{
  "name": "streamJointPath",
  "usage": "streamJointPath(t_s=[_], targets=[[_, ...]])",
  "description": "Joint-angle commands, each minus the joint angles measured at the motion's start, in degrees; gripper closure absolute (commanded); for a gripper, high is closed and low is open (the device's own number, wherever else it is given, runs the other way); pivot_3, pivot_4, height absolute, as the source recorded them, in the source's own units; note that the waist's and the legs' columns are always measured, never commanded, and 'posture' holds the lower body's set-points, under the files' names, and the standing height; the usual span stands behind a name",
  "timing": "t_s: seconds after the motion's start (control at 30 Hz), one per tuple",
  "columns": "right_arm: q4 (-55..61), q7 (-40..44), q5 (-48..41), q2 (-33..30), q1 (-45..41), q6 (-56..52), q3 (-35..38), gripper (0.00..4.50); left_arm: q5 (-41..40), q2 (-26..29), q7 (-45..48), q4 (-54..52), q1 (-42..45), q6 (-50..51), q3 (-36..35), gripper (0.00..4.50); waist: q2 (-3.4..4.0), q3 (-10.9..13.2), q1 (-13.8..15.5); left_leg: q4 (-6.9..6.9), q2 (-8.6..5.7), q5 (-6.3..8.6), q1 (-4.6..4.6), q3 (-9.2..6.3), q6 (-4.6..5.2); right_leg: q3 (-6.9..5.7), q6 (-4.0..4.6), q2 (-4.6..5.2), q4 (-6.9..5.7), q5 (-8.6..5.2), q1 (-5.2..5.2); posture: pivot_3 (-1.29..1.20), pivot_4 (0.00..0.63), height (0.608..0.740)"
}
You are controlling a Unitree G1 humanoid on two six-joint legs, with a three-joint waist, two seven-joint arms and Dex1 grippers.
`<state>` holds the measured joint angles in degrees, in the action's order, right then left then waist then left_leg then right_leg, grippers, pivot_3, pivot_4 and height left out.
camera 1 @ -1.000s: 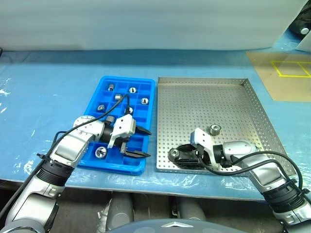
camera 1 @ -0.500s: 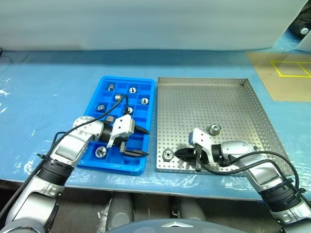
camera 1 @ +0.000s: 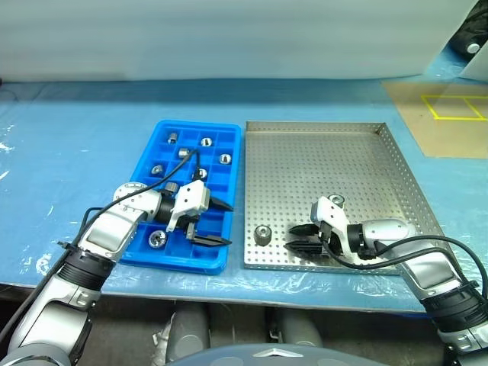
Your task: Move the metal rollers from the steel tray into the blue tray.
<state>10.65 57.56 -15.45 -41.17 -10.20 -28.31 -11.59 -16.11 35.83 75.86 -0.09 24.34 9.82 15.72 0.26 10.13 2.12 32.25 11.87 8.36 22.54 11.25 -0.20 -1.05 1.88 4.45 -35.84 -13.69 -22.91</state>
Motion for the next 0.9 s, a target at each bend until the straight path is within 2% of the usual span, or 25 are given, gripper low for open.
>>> streamJointPath(t_s=[0.03, 0.1, 0.3, 0.4, 0.5, 0.7, 0.9], targets=[[-0.9, -4.0, 2.6, 2.1, -2.8, 1.2, 0.3, 2.1, 0.4, 0.3, 0.3, 0.2, 0.6, -1.7, -0.9, 0.54, 0.02, 0.0, 0.2, -0.02, 0.0, -0.01, 0.0, 0.0, -0.01, 0.0, 0.01, 0.0, -0.02, 0.0, -0.02, -0.13, 0.15, 0.74], [-0.4, -1.7, 2.7, 1.4, -2.9, 1.3, -1.3, 1.45, 0.5, 0.4, 0.3, 0.3, 0.2, -2.1, -0.9, 0.54, 0.03, 0.0, 0.3, -0.03, 0.01, -0.01, 0.0, 0.01, -0.02, -0.01, 0.01, -0.01, -0.01, 0.0, -0.01, -0.13, 0.15, 0.74], [0.4, 1.7, 1.3, 0.8, -2.1, 1.2, -0.9, 1.45, 0.7, 0.6, 0.1, 0.2, -0.3, -2.5, -0.9, 0.54, 0.03, 0.0, 0.5, -0.07, 0.0, 0.04, 0.1, 0.02, 0.06, -0.01, 0.01, -0.01, 0.14, -0.01, -0.02, -0.12, 0.15, 0.74], [-0.2, 2.6, -0.1, 0.7, -2.4, 0.3, 0.7, 0.91, 0.7, 0.7, 0.0, 0.1, -0.7, -2.5, -1.0, 0.54, 0.03, 0.0, 0.5, -0.06, 0.01, 0.03, 0.08, 0.03, 0.05, -0.01, 0.01, -0.01, 0.12, -0.01, -0.02, -0.12, 0.15, 0.74], [-0.3, 1.8, 0.5, 0.8, -3.4, -1.4, 0.5, 0.02, 0.8, 0.8, 0.0, 0.1, -0.7, -2.6, -1.0, 0.54, 0.03, 0.0, 0.5, -0.05, 0.01, 0.02, 0.06, 0.03, 0.03, -0.01, 0.01, -0.01, 0.1, 0.0, 0.0, -0.12, 0.15, 0.74], [1.2, 4.5, 0.4, 0.5, -3.0, -1.0, -1.4, 0.02, 1.2, 0.9, 0.3, 0.7, -0.2, -2.9, -0.9, 0.54, 0.04, 0.0, 0.5, -0.07, 0.02, 0.02, 0.04, 0.03, 0.03, 0.0, 0.01, -0.01, 0.1, 0.0, 0.0, -0.12, 0.15, 0.74], [0.7, 4.2, 1.7, 3.2, -4.5, 0.7, -4.0, 0.02, 1.4, 1.1, 0.5, 0.6, -0.2, -3.0, -0.8, 0.54, 0.05, 0.0, 0.4, -0.07, 0.02, 0.02, 0.01, 0.02, 0.02, 0.0, 0.01, -0.02, 0.09, 0.0, 0.0, -0.12, 0.15, 0.74]])
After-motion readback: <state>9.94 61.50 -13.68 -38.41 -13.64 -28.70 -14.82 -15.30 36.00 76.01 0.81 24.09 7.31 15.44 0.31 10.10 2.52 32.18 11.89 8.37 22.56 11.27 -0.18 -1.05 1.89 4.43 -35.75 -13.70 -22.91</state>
